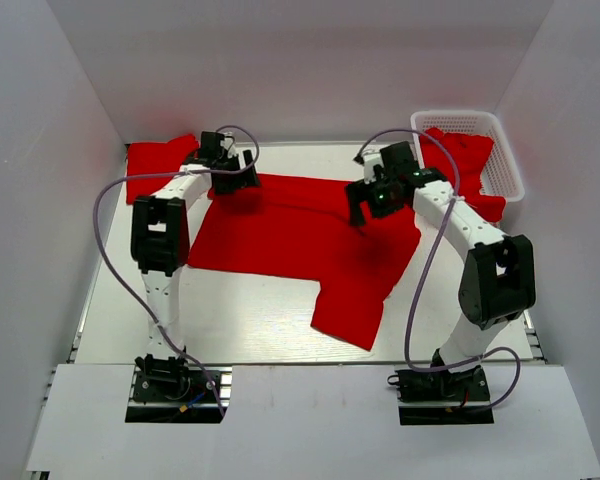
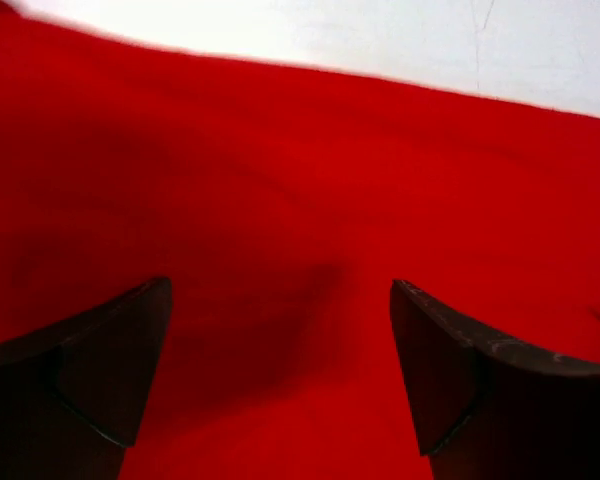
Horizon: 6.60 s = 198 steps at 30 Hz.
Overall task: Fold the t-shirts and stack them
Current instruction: Fold the flattened tshirt in 1/3 of the way, then grap the side of the flattened tshirt closest away from the robot with both arms
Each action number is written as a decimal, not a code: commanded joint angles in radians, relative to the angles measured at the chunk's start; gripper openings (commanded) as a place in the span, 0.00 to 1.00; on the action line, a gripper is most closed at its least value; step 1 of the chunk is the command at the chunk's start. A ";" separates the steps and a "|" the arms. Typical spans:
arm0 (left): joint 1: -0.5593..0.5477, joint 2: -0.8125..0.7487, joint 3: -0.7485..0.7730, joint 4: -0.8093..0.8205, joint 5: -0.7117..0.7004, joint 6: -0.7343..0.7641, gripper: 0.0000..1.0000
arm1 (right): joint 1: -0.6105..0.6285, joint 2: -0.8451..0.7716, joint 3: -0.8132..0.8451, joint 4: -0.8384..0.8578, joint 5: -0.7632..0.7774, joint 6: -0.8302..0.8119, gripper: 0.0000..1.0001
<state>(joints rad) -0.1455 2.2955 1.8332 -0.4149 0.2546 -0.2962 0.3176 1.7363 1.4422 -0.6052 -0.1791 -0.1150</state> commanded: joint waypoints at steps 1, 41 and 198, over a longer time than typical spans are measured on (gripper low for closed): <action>0.007 -0.195 -0.081 0.002 -0.044 -0.009 1.00 | 0.052 -0.027 -0.063 -0.077 -0.068 -0.048 0.90; -0.011 -0.462 -0.422 -0.082 -0.247 -0.035 1.00 | 0.003 0.216 -0.088 0.128 0.175 0.225 0.10; 0.075 -0.754 -1.009 -0.087 -0.178 -0.181 0.51 | -0.043 -0.356 -0.626 0.041 0.007 0.506 0.90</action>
<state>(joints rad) -0.0685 1.5974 0.8505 -0.3973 0.0921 -0.4801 0.2611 1.4139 0.8337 -0.5667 -0.1642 0.3637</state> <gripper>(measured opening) 0.477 0.899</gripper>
